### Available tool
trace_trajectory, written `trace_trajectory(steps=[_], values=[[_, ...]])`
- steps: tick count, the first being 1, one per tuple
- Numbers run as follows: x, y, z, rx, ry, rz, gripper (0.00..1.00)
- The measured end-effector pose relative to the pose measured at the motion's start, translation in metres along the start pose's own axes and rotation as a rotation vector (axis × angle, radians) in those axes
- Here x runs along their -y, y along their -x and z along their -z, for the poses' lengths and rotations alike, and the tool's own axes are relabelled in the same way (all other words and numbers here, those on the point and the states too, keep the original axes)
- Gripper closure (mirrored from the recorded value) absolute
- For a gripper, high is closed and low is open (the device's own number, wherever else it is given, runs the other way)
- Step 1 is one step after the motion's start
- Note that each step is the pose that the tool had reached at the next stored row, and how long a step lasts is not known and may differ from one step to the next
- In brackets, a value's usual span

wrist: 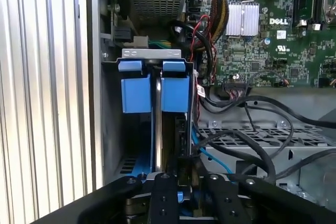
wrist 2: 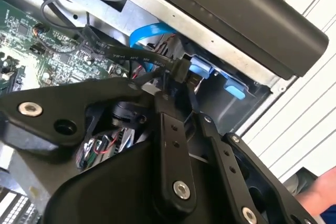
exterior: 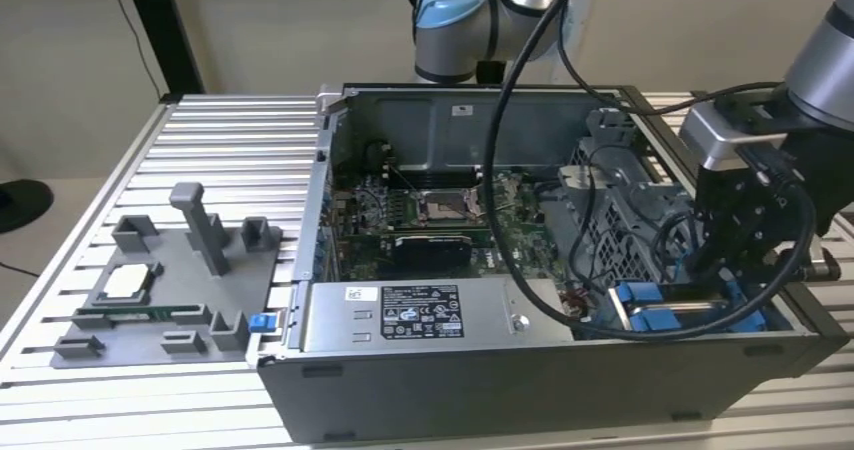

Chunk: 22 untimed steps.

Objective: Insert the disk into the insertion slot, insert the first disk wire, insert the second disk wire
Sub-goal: 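Insert the first disk wire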

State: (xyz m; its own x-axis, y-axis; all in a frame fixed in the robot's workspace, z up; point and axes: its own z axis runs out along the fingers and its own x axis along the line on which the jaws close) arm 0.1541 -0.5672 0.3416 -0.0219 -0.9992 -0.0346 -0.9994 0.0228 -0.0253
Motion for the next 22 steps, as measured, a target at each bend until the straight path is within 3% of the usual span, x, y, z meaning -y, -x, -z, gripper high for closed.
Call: trace_trajectory(steps=[7, 12, 17, 22], values=[[0.0001, 0.0008, 0.0236, 0.0023, 0.0001, 0.0, 1.0], [0.0015, 0.0009, 0.0271, 0.0023, 0.0033, 0.0, 1.0], [0.0156, 0.0013, 0.0275, 0.0017, 0.0305, -0.001, 1.0], [0.0292, 0.0016, 0.0276, 0.0006, 0.0756, -0.003, 1.0]])
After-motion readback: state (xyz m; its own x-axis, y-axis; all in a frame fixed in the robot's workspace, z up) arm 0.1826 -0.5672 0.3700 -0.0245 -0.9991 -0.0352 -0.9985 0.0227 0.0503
